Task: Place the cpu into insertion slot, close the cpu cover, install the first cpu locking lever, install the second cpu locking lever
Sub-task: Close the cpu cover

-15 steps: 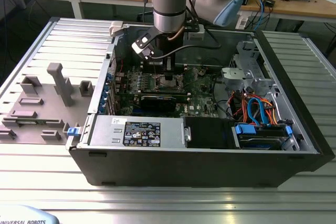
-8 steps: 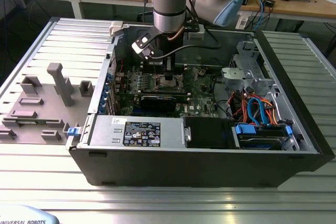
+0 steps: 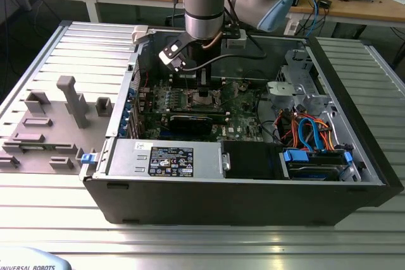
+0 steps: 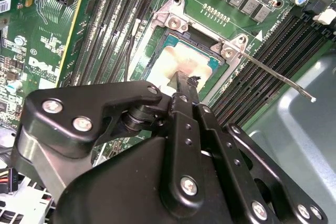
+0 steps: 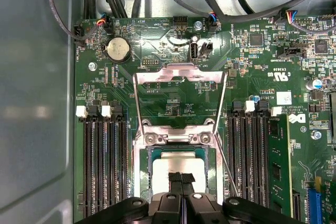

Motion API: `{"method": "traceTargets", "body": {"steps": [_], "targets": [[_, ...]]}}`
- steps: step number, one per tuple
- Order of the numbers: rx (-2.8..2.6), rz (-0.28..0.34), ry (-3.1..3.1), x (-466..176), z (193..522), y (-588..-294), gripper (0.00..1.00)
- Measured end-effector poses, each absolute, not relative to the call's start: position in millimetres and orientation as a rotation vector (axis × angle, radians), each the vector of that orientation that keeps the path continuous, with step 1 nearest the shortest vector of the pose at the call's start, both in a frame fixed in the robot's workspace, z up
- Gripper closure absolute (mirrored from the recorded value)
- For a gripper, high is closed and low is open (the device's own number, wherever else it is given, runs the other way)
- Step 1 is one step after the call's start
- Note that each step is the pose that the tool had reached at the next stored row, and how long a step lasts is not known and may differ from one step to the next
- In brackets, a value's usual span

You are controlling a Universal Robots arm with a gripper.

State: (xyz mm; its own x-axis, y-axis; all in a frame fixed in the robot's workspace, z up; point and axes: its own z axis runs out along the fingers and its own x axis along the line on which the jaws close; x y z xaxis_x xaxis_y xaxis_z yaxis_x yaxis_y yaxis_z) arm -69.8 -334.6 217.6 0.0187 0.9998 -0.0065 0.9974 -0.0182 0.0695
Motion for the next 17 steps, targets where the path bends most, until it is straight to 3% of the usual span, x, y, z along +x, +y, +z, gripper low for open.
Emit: {"method": "traceTargets", "body": {"steps": [17], "targets": [[2.209, 0.054, 2.169, -67.5, 225.7, -334.6, 0.89]]}}
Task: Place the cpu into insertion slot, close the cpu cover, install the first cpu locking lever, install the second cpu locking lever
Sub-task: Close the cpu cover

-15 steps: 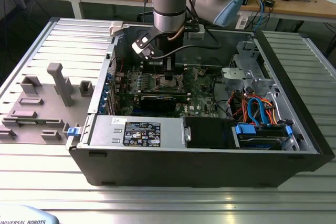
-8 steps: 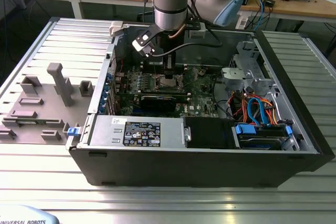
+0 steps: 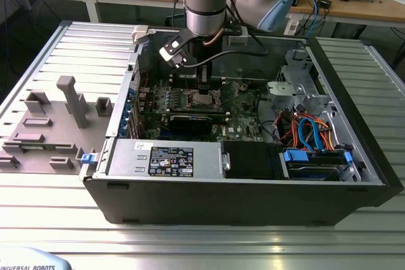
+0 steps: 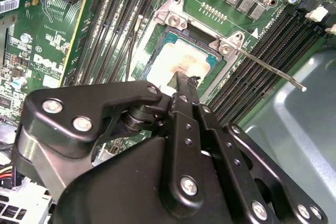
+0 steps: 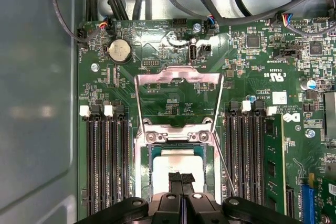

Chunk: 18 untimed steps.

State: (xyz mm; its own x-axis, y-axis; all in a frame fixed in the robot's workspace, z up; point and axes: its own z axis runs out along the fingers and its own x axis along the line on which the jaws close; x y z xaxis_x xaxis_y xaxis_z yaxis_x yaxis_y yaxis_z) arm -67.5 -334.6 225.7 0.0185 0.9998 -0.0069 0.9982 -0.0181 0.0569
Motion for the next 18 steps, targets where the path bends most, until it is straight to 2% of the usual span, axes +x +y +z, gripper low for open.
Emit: {"method": "traceTargets", "body": {"steps": [18], "targets": [[2.209, 0.054, 2.169, -65.0, 229.1, -334.6, 0.89]]}}
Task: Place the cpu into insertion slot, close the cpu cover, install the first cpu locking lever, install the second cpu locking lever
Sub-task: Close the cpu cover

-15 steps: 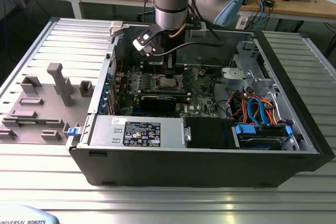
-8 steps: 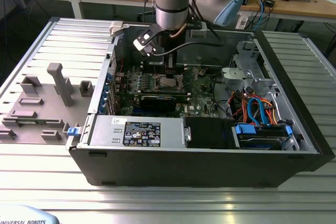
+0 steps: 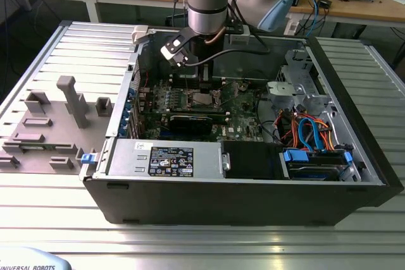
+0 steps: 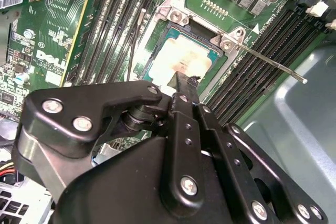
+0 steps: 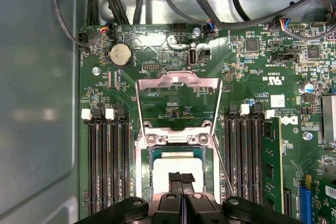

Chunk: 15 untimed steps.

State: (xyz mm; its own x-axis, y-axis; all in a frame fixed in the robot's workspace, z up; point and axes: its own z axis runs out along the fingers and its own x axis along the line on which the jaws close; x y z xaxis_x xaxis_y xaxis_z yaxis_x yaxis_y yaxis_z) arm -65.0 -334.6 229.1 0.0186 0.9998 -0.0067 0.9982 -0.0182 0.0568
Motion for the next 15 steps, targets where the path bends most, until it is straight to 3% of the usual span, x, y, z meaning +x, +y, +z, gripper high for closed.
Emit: {"method": "traceTargets", "body": {"steps": [15], "targets": [[2.209, 0.054, 2.169, -60.5, 229.1, -334.6, 0.89]]}}
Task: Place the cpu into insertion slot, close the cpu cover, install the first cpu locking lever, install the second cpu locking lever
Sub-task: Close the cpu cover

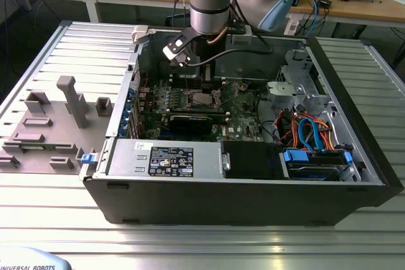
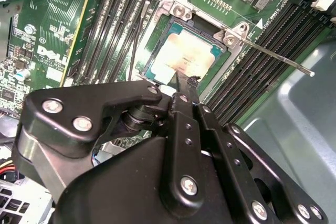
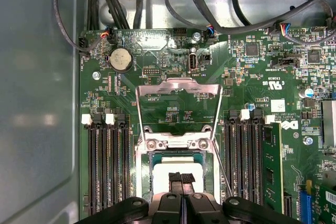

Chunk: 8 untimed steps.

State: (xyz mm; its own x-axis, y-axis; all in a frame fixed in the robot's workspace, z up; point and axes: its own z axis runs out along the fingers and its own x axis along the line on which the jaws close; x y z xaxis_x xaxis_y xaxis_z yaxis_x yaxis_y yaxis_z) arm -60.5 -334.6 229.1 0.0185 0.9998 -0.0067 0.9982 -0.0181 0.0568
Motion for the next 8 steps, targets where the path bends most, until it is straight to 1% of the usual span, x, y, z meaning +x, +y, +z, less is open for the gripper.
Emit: {"method": "traceTargets", "body": {"steps": [8], "targets": [[2.209, 0.054, 2.169, -58.7, 229.1, -334.5, 0.89]]}}
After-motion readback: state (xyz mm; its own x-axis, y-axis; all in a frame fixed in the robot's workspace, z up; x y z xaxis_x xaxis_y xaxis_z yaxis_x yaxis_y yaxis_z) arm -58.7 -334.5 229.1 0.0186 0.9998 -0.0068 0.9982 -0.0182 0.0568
